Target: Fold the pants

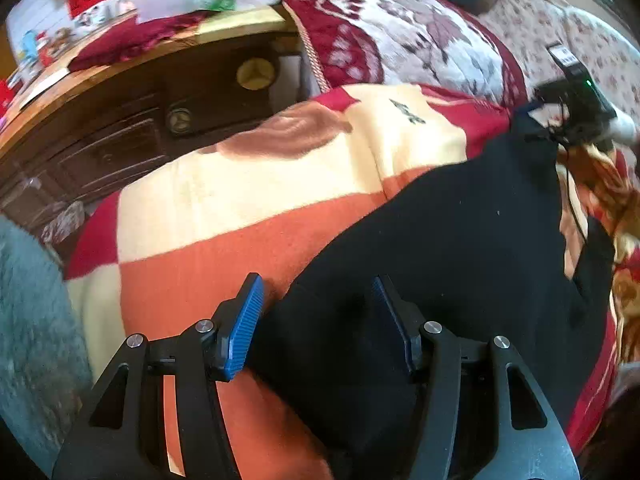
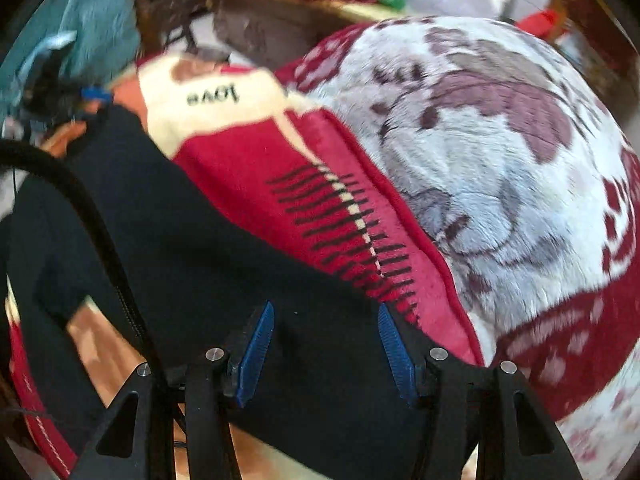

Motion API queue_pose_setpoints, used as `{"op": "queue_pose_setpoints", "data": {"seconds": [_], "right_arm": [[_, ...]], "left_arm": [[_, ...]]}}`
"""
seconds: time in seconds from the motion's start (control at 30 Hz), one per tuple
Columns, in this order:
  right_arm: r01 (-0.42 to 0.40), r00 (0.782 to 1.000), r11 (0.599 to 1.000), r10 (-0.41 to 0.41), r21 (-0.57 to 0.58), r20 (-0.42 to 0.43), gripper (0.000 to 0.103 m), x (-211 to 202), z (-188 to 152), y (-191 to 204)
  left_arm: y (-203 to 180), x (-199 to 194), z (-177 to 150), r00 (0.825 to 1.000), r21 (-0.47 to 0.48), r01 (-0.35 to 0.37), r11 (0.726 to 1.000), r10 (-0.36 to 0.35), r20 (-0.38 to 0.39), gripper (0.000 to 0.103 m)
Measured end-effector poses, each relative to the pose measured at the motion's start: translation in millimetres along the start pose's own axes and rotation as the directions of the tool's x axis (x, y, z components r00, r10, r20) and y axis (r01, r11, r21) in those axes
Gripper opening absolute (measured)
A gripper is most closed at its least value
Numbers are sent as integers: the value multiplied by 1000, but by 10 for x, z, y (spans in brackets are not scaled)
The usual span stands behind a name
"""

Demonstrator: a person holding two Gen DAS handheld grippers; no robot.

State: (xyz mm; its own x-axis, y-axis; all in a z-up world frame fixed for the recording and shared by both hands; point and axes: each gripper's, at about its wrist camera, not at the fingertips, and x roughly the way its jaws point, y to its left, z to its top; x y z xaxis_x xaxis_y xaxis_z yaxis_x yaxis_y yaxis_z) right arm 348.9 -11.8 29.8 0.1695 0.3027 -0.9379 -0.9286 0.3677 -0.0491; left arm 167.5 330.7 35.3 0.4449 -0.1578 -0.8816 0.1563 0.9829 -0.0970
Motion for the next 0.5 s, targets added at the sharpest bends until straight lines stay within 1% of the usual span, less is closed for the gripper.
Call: {"op": "queue_pose_setpoints", "data": {"seconds": [0.1, 0.2, 0.3, 0.37, 0.4, 0.43, 0.47, 0.5], "right_arm": [[13, 999, 999, -15, -47, -47, 52, 110, 53, -1], [10, 997, 998, -16, -69, -81, 53, 197, 93, -3], [5, 996, 998, -12, -70, -92, 53, 220, 128, -11], [0, 997, 999, -4, -52, -79, 51, 202, 113, -37], [-1, 997, 999, -2, -39, -73, 43, 192, 100, -52], [2, 998, 1000, -3, -25, -69, 30, 166, 64, -83], [7, 998, 1000, -8, -16, -62, 24, 152, 24, -87], [25, 998, 999, -27, -25, -53, 14, 131, -9, -61]], "left_arm": [[70, 96, 20, 999, 0, 7, 1000, -7, -32, 57], [77, 119, 39, 999, 13, 24, 1000, -24, -31, 58], [25, 138, 55, 999, 42, 19, 999, -17, -39, 58], [-25, 145, 57, 999, 54, 30, 998, -27, -45, 56], [-67, 143, 56, 999, 68, 20, 998, -17, -41, 49], [-129, 138, 46, 999, 85, 5, 996, -3, -32, 33], [-176, 139, 45, 1000, 94, -12, 996, 15, -26, 26], [-247, 134, 43, 999, 107, -35, 994, 37, -17, 20]]}}
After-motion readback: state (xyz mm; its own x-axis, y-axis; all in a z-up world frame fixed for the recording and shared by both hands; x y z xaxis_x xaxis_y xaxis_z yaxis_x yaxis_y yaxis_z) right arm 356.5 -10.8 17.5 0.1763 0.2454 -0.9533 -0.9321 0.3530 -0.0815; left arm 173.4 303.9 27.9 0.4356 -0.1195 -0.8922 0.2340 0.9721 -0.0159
